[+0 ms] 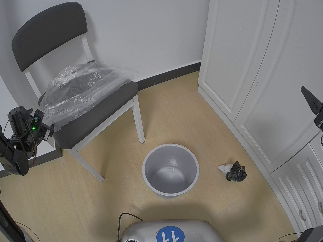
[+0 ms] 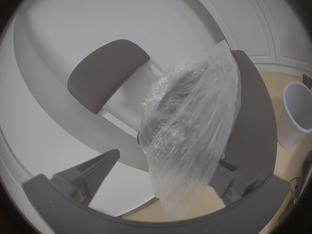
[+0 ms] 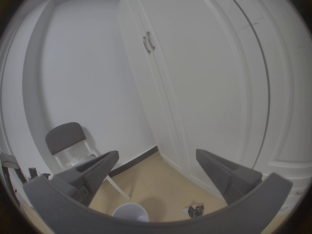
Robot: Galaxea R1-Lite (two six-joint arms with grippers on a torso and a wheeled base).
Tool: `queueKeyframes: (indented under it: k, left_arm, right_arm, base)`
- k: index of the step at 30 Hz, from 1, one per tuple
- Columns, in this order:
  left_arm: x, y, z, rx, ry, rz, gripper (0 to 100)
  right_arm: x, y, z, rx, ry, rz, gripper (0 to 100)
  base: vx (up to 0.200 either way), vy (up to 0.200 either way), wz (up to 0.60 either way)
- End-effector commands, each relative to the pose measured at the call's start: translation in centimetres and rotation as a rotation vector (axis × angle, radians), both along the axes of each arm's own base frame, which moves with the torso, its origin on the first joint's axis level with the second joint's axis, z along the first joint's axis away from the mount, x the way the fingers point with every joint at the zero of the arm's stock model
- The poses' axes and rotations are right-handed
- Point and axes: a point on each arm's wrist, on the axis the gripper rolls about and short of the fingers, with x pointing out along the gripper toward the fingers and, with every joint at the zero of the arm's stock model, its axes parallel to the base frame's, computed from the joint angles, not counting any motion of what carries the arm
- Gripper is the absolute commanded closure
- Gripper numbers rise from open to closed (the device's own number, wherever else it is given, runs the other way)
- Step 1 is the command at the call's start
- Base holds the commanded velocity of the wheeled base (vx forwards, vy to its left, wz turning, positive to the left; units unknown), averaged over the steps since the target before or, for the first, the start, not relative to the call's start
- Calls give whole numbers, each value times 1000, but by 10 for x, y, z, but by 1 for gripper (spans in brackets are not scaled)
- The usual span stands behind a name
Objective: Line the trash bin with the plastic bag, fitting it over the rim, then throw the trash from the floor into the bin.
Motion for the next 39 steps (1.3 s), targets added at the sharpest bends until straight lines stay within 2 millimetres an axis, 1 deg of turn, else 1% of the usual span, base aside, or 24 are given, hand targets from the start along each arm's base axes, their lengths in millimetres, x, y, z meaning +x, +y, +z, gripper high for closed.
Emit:
queueKeyframes:
  k: [1,6,10,14,15,17,21,26,31,34,36,38,39]
  left_arm:
    - [1,0,-3,-2,8,-3,100]
    - [3,-5,-4,1,-18,-14,100]
    - [5,-5,-6,5,-39,-19,100]
    - [3,-7,-3,-1,-71,-29,100]
    - [3,-11,-1,-4,-85,-41,100]
    - [3,-13,1,-13,-94,-45,100]
    - [3,-25,4,-96,-125,-143,100]
    - [-2,-27,5,-108,-122,-187,100]
    - [-3,-44,4,-195,-127,-233,100]
    - [-5,-62,11,-288,-160,-283,100]
    - [-10,-76,17,-372,-180,-325,100]
    - [-13,-83,20,-414,-191,-344,100]
    - [-17,-93,26,-475,-208,-378,100]
  right_arm:
    - [0,1,-3,-3,9,5,0]
    - [0,1,-8,-19,28,13,0]
    - [-1,2,-9,-23,26,34,0]
    - [-1,2,-13,-40,41,33,0]
    - [-1,2,-17,-75,53,29,0]
    - [-1,2,-19,-91,61,26,0]
    - [-1,6,-22,-102,73,58,0]
    - [-4,13,-27,-122,86,109,0]
    - [0,15,-31,-134,110,111,0]
    - [0,16,-33,-136,118,111,0]
    - [0,16,-34,-140,123,113,0]
    - [0,16,-35,-142,127,116,0]
    - [1,17,-38,-147,141,121,0]
  base:
    - [0,0,0]
    - [0,0,0]
    - [0,0,0]
    - [0,0,0]
    - [0,0,0]
    - [0,0,0]
    - [0,0,0]
    - [0,0,0]
    - [0,0,0]
    - [0,0,0]
    - [0,0,0]
    - [0,0,0]
    - [0,0,0]
